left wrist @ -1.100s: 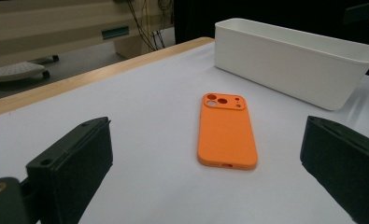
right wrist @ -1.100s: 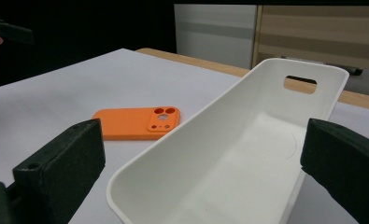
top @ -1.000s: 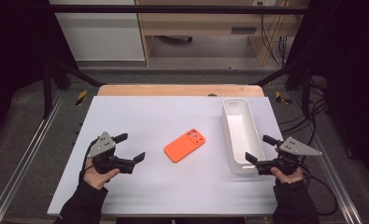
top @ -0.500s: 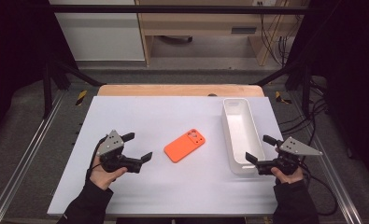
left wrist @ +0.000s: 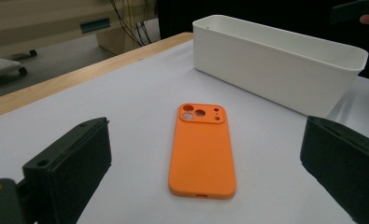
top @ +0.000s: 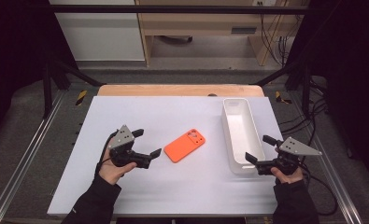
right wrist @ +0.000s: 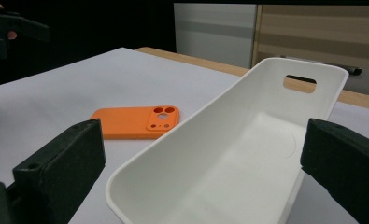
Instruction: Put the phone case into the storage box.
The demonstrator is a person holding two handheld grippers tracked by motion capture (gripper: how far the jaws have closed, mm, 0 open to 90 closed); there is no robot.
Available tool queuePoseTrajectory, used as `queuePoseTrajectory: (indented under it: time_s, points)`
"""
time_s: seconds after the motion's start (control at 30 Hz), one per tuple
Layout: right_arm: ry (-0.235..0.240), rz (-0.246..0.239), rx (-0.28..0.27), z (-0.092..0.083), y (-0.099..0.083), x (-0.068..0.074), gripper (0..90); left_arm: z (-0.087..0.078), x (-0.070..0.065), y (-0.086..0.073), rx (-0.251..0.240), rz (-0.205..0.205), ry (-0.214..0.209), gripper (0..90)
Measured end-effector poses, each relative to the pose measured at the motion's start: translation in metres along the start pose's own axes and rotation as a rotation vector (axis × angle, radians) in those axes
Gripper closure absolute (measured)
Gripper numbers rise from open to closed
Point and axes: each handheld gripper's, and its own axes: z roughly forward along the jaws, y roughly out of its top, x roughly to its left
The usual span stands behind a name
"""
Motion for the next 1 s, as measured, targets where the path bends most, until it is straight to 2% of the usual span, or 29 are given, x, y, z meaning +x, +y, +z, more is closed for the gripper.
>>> queuePoseTrajectory:
  time_s: [0.3,1.0]
  points:
    - [0.001,0.001,0.001,0.0,0.0,0.0,0.5,0.011,0.0,0.007,0.009,0.001,-0.01,1.2]
    - [0.005,0.003,0.004,0.0,0.0,0.0,0.4,0.049,-0.003,0.02,0.078,0.017,-0.025,1.0]
